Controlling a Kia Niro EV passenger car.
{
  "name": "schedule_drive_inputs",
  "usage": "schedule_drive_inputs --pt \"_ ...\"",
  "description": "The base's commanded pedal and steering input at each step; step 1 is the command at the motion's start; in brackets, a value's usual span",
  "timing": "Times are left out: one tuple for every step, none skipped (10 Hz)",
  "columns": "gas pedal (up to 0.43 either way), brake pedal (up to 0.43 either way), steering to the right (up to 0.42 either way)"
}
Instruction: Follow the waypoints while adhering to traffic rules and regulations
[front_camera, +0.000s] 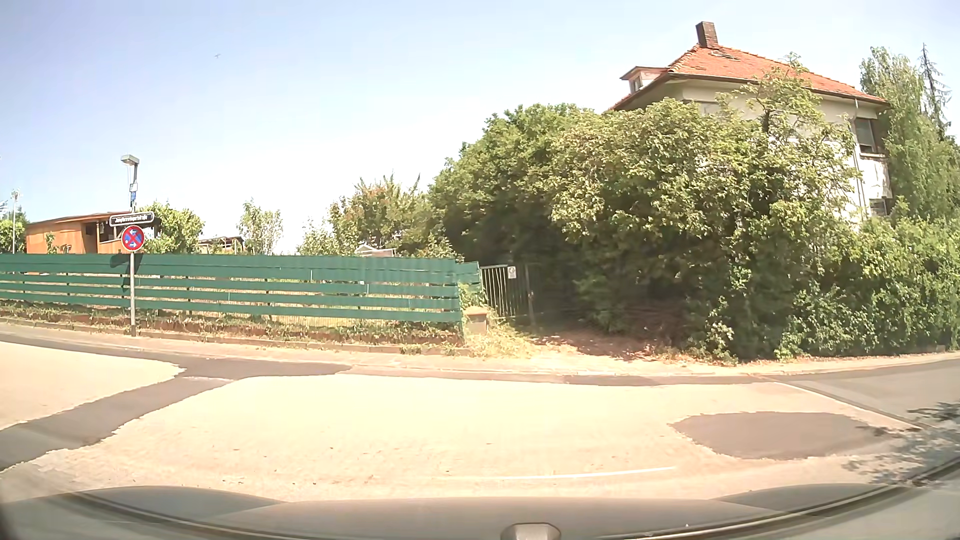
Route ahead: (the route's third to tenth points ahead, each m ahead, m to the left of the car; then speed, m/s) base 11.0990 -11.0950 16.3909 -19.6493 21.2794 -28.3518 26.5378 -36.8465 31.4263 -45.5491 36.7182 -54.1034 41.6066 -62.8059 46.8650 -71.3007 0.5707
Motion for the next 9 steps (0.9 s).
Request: schedule_drive_inputs --pt "0.0 0.348 0.02" --pt "0.0 0.348 0.02" --pt "0.0 0.348 0.02" --pt "0.0 0.354 0.02" --pt "0.0 0.348 0.021" --pt "0.0 0.348 0.021" --pt "0.0 0.348 0.02" --pt "0.0 0.348 0.021" --pt "0.0 0.348 0.02"
